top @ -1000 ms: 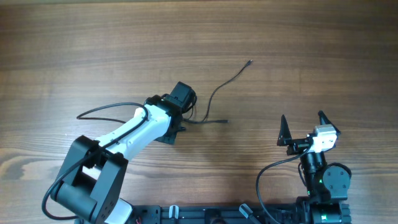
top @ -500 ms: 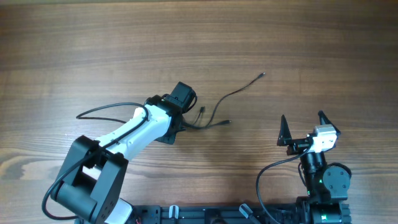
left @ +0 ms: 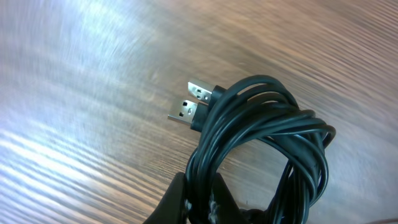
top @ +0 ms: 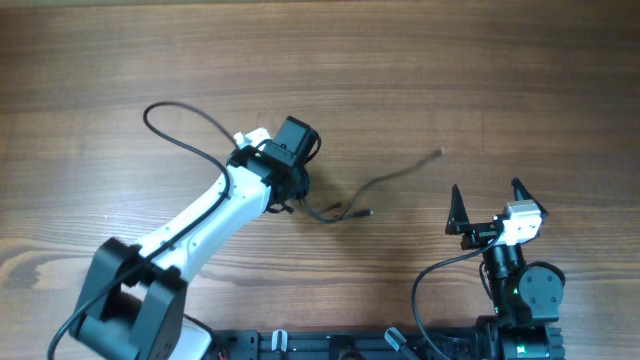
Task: Untangle cables
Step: 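Close the left gripper on the cable coil and lift it, then raise the held coil with the left gripper toward the center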
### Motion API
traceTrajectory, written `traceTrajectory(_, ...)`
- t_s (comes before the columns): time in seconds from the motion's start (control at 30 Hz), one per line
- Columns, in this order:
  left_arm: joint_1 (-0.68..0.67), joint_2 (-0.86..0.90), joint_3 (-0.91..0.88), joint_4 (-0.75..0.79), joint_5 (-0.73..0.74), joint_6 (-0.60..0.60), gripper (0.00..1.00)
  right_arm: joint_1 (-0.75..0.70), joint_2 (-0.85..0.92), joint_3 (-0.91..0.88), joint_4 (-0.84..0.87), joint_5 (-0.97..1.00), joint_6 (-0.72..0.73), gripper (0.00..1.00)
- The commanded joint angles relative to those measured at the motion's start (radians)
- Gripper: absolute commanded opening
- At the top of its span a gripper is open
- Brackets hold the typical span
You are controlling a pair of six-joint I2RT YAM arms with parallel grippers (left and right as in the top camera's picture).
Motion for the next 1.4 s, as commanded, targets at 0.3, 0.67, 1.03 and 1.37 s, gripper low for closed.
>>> traceTrajectory(0.3,-0.004,-0.015,0.017,-0.002,0.134,0.726,0.15,-0.004,-0.005,-0.001,0.003,0.014,-0.019,1.00)
traceTrajectory(0.67,-0.002,-0.015,0.017,0.004,0.133,0.479,1.00,-0.004,-0.005,-0.001,0.003,0.014,-0.019,1.00)
traceTrajectory(1.03,-0.003,-0.015,0.014,-0.041,0.227,-0.315,1.00,-0.004,-0.005,-0.001,0.003,0.014,-0.019,1.00)
traceTrajectory(1.37,-0.012,-0.008,-0.064,-0.094,0.091,-0.670,0.83,-0.004,-0.005,-0.001,0.003,0.014,-0.019,1.00)
